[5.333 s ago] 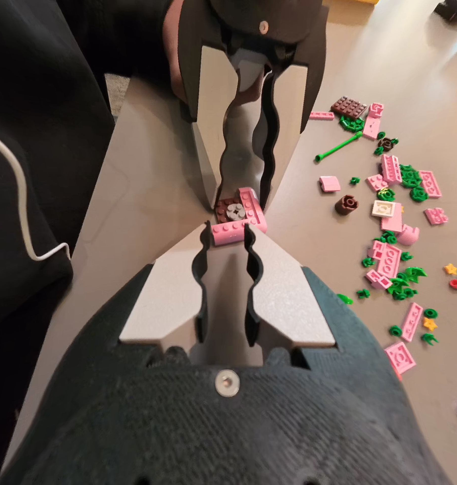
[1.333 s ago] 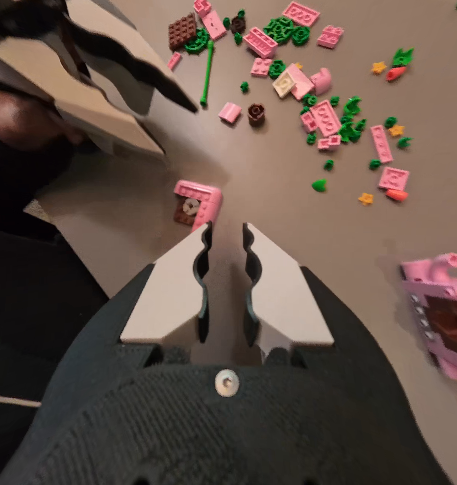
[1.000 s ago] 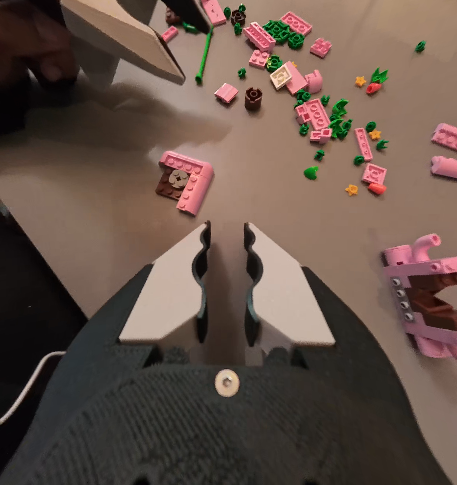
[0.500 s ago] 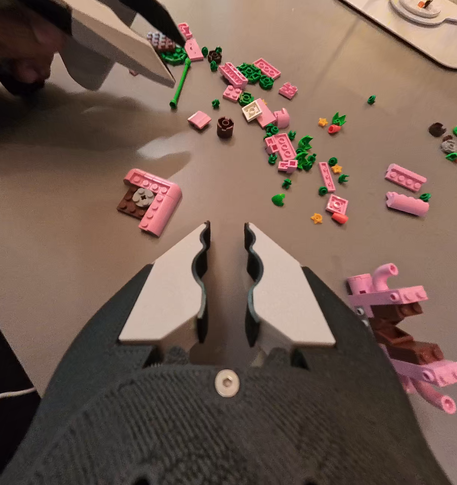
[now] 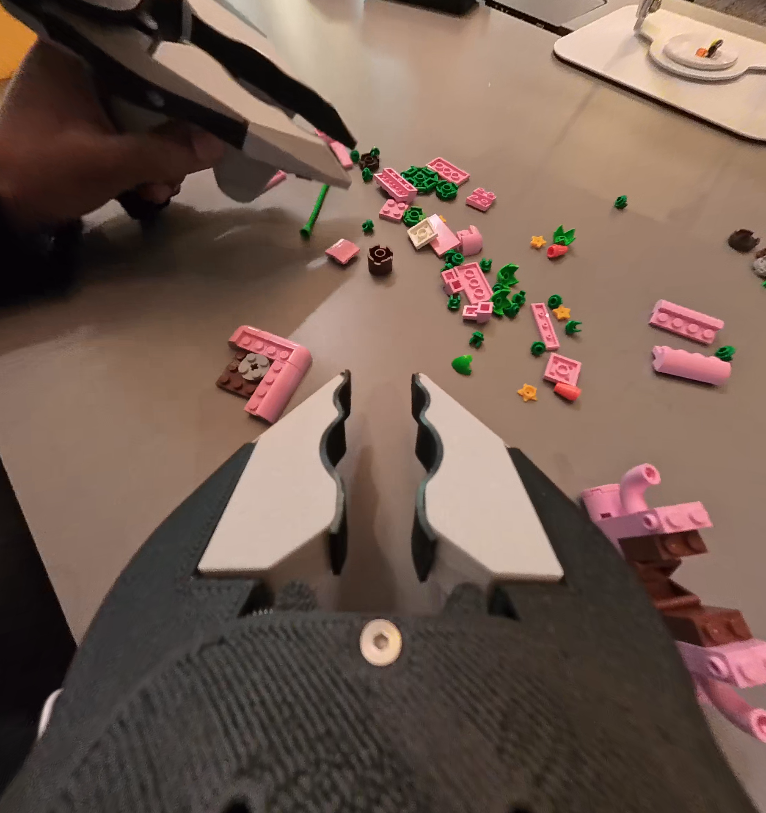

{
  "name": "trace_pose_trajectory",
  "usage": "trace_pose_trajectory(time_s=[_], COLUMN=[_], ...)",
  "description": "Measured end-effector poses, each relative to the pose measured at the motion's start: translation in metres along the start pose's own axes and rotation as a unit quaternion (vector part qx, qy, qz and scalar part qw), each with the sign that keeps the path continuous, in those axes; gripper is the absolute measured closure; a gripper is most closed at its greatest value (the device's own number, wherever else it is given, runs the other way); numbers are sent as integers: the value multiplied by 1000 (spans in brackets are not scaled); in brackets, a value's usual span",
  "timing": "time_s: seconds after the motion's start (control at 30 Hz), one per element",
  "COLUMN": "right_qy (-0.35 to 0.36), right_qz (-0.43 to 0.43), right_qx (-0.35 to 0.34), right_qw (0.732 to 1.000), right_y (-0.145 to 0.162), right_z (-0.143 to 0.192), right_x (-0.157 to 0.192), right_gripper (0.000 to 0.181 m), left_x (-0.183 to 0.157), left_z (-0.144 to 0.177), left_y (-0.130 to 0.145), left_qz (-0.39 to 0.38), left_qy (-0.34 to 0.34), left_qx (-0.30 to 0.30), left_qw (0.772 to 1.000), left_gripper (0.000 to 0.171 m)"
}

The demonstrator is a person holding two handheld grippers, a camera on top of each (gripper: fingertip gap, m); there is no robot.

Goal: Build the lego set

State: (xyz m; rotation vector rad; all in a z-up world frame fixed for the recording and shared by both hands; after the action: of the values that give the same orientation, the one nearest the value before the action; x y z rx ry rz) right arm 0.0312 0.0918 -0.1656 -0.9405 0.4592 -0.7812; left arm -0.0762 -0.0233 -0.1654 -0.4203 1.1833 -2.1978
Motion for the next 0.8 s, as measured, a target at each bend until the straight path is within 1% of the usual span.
trace_pose_trajectory(time_s=[0.07,0.13,0.2,0.27,0.3,0.43,0.47,0.5,0.63,0.8], right_qy=[-4,-7,-9,-10,-10,-12,-13,-14,-14,-16], right_qz=[-5,-10,-14,-16,-17,-16,-16,-16,-15,-14], right_qx=[3,5,4,3,3,11,14,16,15,17], right_qw=[1000,1000,1000,1000,1000,1000,1000,1000,1000,1000], right_y=[1,1,1,1,1,3,3,4,4,4], right_z=[-1,-1,-1,-1,-1,-3,-3,-4,-3,-4], right_x=[0,-1,-1,-1,-1,-1,-1,-1,0,0], right_gripper=[154,153,153,153,153,152,152,152,152,151], left_x=[9,13,14,16,16,11,12,12,10,5], left_z=[-6,-16,-25,-32,-34,-36,-36,-35,-33,-22], left_y=[-4,-3,2,8,9,9,9,9,8,-2], left_qz=[-11,-29,-45,-55,-56,-15,-12,-12,-27,-28], left_qy=[-7,2,14,15,17,42,41,41,34,39], left_qx=[14,41,74,94,95,92,92,93,83,40], left_qw=[1000,999,996,994,994,995,995,995,996,998], left_gripper=[148,147,139,137,137,153,154,159,159,160])
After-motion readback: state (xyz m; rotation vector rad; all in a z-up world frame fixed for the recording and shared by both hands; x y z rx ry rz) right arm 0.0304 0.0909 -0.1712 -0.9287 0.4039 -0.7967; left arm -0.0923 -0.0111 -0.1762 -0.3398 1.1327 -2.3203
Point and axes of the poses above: each gripper's, where its closed fingertips meet, z back along the fingers, y out of its underside, x = y × z across the jaws, the point moved 1 cm from there along z, back along the fingers, and after that the axes turned 2 degrees about z, right-handed, at the moved point
